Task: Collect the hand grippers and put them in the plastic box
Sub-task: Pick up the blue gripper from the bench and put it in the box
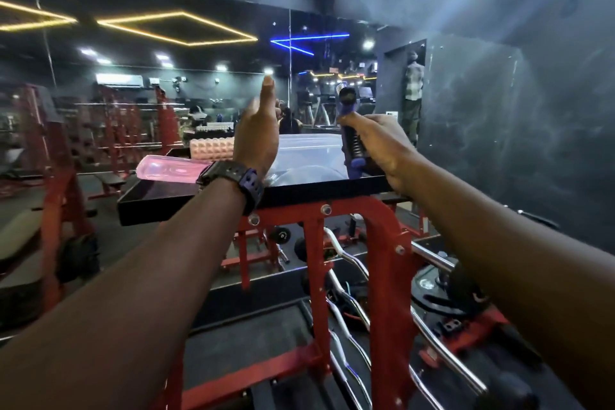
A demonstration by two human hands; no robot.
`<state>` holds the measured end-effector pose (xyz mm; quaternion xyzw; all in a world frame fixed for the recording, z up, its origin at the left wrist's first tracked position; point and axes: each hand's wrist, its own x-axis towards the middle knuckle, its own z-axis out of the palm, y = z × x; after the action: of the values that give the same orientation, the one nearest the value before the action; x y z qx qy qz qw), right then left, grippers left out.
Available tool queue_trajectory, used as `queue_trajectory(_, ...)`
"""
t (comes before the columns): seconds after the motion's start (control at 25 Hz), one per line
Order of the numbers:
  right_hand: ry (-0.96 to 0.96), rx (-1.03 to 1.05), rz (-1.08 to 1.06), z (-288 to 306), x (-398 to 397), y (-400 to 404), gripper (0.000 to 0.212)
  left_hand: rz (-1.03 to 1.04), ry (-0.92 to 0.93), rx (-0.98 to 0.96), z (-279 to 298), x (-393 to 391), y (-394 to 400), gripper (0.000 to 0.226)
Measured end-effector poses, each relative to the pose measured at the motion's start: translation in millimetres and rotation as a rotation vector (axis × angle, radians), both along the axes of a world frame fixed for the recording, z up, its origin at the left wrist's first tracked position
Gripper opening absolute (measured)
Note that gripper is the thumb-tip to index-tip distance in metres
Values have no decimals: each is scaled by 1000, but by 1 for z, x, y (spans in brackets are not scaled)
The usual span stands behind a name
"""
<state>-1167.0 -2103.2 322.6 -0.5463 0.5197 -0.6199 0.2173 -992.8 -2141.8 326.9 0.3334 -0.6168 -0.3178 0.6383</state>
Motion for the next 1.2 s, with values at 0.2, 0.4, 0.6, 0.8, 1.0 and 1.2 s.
queue_trajectory(0.2,94,-34,-1,30,-7,-77,34,-4,-21,-24,18,-16,-66,85)
queue_trajectory(0.4,58,83,94,67,-6,-144,27,-46,-88,19,61,-19,-119,99)
queue_trajectory(0.6,210,172,174,98,-11,-172,23,-74,-186,58,99,-29,-151,80)
queue_trajectory(0.8,267,245,228,96,-26,-200,41,-164,-298,157,86,-31,-173,75)
queue_trajectory(1.0,278,347,301,79,-48,-212,39,-145,-381,248,73,-51,-186,61)
queue_trajectory(1.2,331,491,402,66,-66,-221,37,-120,-499,362,74,-82,-180,37)
